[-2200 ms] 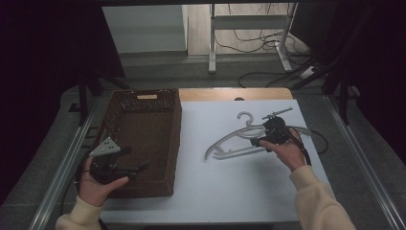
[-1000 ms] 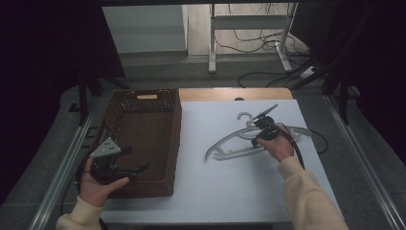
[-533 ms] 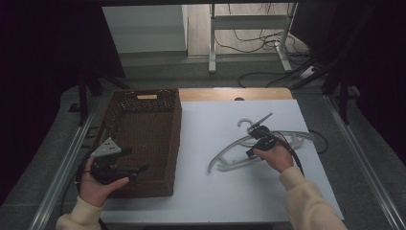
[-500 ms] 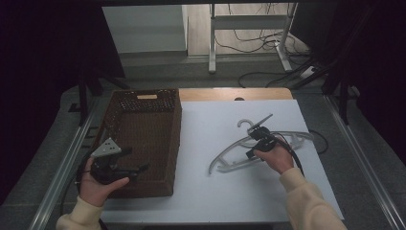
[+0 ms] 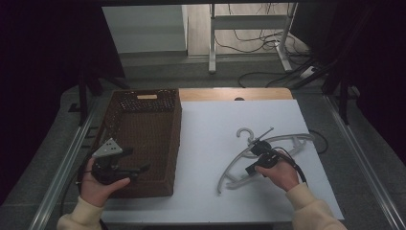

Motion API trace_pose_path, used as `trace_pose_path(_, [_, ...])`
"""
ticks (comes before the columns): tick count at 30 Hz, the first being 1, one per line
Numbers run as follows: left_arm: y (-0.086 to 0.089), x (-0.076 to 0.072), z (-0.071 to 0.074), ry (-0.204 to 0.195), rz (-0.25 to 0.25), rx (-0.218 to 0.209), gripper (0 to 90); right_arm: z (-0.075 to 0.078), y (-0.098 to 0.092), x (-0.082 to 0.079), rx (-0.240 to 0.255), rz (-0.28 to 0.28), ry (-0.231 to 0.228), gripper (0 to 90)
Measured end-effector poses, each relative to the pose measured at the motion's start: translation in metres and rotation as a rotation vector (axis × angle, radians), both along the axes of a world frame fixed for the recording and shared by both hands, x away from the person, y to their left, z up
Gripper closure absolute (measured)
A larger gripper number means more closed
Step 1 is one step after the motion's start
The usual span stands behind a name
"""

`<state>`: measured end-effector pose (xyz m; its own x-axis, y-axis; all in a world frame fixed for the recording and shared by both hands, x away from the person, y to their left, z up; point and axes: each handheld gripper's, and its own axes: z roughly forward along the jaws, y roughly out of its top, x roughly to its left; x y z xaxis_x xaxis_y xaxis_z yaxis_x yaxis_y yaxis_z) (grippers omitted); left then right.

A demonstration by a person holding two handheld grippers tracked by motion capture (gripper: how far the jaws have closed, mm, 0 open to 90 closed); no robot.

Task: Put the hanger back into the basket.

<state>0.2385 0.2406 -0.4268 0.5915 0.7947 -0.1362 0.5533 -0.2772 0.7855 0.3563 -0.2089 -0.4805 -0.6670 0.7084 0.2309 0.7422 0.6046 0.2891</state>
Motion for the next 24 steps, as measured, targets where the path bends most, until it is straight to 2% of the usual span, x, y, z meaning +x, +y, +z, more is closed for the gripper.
trace_pose_path(3, [-0.001,0.000,0.000,0.001,-0.003,0.001,15.3,-0.001,0.002,0.000,0.002,0.002,0.004,89.3])
trace_pose_path(7, [-0.001,0.000,-0.001,0.003,-0.003,0.002,15.3,-0.006,0.013,-0.001,-0.001,0.032,0.024,89.3])
trace_pose_path(9, [-0.001,0.001,-0.001,0.004,-0.003,0.002,15.3,-0.007,0.016,-0.002,-0.017,0.035,0.014,89.3])
trace_pose_path(16, [-0.001,0.000,0.000,0.002,-0.001,0.001,15.3,-0.008,0.018,-0.009,0.005,0.050,0.044,89.3])
trace_pose_path(24, [-0.002,0.000,-0.001,0.004,-0.003,0.004,15.3,-0.007,0.033,-0.042,0.000,0.129,0.060,89.1])
